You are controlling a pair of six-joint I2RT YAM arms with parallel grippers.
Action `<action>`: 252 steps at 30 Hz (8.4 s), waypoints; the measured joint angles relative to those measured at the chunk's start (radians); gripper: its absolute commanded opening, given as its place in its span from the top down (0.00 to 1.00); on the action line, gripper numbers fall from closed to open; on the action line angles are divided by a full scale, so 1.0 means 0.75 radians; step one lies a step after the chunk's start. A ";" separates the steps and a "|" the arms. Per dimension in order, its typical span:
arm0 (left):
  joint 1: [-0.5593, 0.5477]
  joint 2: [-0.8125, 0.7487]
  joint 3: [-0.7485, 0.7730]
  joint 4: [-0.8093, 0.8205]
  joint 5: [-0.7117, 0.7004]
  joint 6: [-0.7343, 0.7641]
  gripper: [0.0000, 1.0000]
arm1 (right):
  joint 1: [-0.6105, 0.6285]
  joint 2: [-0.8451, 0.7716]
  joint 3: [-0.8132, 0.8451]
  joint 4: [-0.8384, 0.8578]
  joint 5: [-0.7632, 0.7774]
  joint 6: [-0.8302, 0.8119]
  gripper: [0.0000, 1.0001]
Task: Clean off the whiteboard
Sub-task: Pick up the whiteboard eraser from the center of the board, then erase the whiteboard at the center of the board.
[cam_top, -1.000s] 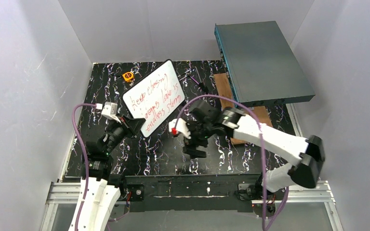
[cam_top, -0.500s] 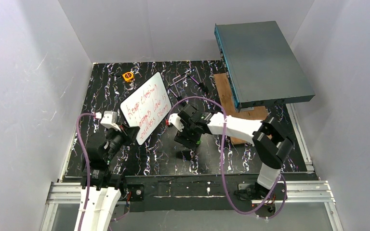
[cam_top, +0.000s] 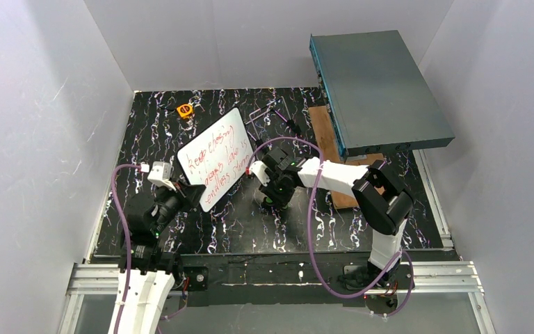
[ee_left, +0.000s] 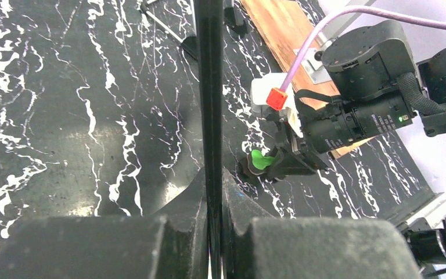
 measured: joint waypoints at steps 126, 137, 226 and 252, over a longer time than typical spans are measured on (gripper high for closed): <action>-0.080 0.351 -0.083 0.091 0.512 -0.314 1.00 | 0.296 0.105 0.905 -0.284 0.355 -0.321 0.99; -0.080 0.350 -0.083 0.046 0.533 -0.340 1.00 | 0.441 0.051 0.785 -0.309 0.305 -0.394 0.99; -0.091 0.350 -0.084 0.082 0.568 -0.319 1.00 | 0.393 -0.113 0.515 -0.213 0.250 -0.275 0.99; -0.090 0.351 -0.083 0.134 0.566 -0.318 1.00 | 0.210 -0.181 0.415 -0.099 0.253 -0.230 0.99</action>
